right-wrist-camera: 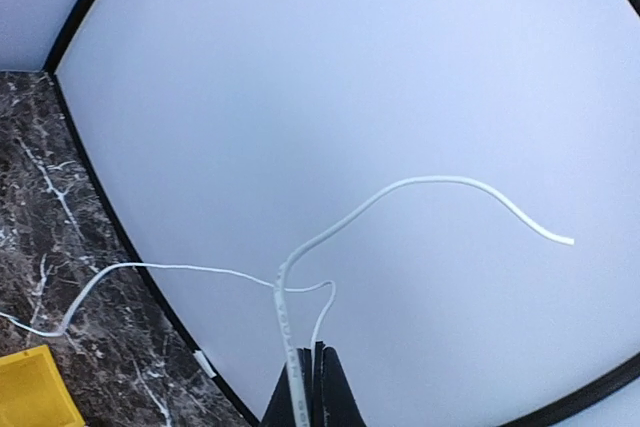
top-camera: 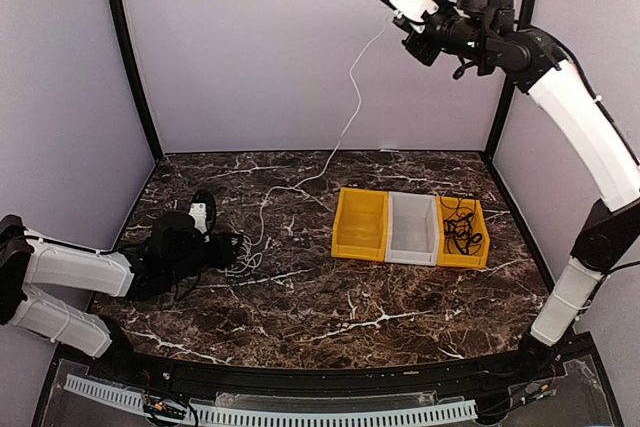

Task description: Untangle the cables

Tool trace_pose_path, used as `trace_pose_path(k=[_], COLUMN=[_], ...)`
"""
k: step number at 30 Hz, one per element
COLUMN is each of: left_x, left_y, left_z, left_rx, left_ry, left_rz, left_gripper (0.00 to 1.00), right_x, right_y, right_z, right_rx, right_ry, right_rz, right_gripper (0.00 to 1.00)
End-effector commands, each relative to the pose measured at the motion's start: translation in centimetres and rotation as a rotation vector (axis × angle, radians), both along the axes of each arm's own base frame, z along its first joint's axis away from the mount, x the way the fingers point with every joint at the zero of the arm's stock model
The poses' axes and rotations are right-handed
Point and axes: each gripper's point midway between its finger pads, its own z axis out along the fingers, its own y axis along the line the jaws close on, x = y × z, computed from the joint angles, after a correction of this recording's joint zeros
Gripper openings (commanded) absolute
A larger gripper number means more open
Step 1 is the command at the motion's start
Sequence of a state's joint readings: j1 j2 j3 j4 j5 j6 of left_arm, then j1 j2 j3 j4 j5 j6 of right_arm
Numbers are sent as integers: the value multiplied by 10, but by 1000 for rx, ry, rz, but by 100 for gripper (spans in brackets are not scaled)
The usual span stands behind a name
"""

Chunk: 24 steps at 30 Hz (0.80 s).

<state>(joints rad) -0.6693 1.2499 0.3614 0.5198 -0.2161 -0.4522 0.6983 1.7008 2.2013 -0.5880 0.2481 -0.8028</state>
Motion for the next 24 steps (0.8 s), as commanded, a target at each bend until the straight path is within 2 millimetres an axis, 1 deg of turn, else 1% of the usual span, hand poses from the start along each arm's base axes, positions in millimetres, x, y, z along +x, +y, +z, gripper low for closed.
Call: trace_pose_path(k=[1, 2, 3, 5, 6, 7, 8, 10, 12, 16, 17, 18, 19, 20, 22, 23, 24], left_x=[8, 10, 11, 13, 13, 13, 13, 12, 11, 8, 6, 6, 5, 4, 2, 2, 3], left_y=[-28, -31, -31, -32, -31, -31, -30, -29, -28, -19, -17, -15, -12, -11, -10, -11, -11], left_z=[14, 11, 7, -1, -9, -12, -19, -27, -33, -48, -55, -58, -63, -65, -64, -61, -58], left_rx=[-47, -41, -37, -27, -17, -14, -5, 4, 10, 56, 76, 88, 103, 106, 100, 89, 79], left_ry=[-10, 2, 10, 32, 52, 57, 75, 100, 114, 146, 169, 177, 195, 200, 194, 183, 172], left_rz=[-96, -101, -99, -91, -85, -82, -75, -71, -65, -41, -37, -27, -21, -15, -18, -19, -17], left_gripper=[54, 54, 54, 54, 54, 54, 54, 54, 54, 54, 54, 54, 54, 54, 54, 54, 54], right_x=[3, 4, 1, -4, -6, -8, -10, -11, -13, -16, -17, -16, -15, -14, -9, -6, -4], right_y=[-75, -96, -113, -141, -152, -163, -170, -181, -186, -200, -201, -199, -194, -186, -149, -129, -105], right_z=[50, 61, 71, 86, 91, 97, 102, 107, 113, 134, 138, 139, 138, 132, 100, 78, 51], right_rx=[91, 111, 129, 156, 164, 170, 169, 170, 166, 178, 184, 187, 194, 205, 207, 197, 173], right_ry=[-94, -113, -134, -171, -187, -208, -225, -251, -277, -351, -361, -363, -352, -321, -192, -119, -44], right_rz=[-138, -178, -206, -252, -273, -297, -313, -343, -360, -406, -404, -391, -363, -315, -144, -74, 0], right_gripper=[0, 0, 0, 0, 0, 0, 0, 0, 0, 0, 0, 0, 0, 0, 0, 0, 0])
